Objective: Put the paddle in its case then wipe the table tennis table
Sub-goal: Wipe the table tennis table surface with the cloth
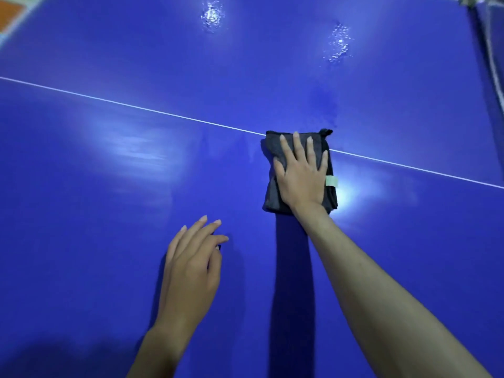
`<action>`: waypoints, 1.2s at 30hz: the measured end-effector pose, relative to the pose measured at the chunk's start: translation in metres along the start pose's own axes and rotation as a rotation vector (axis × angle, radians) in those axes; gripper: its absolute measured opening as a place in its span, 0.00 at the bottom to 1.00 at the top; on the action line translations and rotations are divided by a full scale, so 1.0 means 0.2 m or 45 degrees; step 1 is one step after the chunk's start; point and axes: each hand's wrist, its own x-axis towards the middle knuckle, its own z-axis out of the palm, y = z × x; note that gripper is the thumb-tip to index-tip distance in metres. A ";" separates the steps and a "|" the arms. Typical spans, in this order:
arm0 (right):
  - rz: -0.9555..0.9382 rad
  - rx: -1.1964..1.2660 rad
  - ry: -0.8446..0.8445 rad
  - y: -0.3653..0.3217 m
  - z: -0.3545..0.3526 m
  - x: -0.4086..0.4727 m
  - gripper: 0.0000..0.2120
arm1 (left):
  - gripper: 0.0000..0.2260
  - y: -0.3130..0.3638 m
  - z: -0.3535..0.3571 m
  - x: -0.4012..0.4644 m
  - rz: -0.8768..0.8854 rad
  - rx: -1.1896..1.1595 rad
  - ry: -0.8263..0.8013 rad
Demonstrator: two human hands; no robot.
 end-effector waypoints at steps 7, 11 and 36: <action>-0.218 0.052 0.011 -0.59 0.08 0.12 0.25 | 0.16 -0.31 -0.23 0.00 -0.011 0.011 0.044; -0.345 0.162 0.028 -0.73 0.11 0.14 0.22 | 0.16 -0.41 -0.31 -0.02 -0.040 -0.022 0.084; -0.650 0.855 -0.133 -1.10 0.00 -1.86 0.20 | 0.14 -0.55 -0.76 -1.06 -0.089 -0.157 0.132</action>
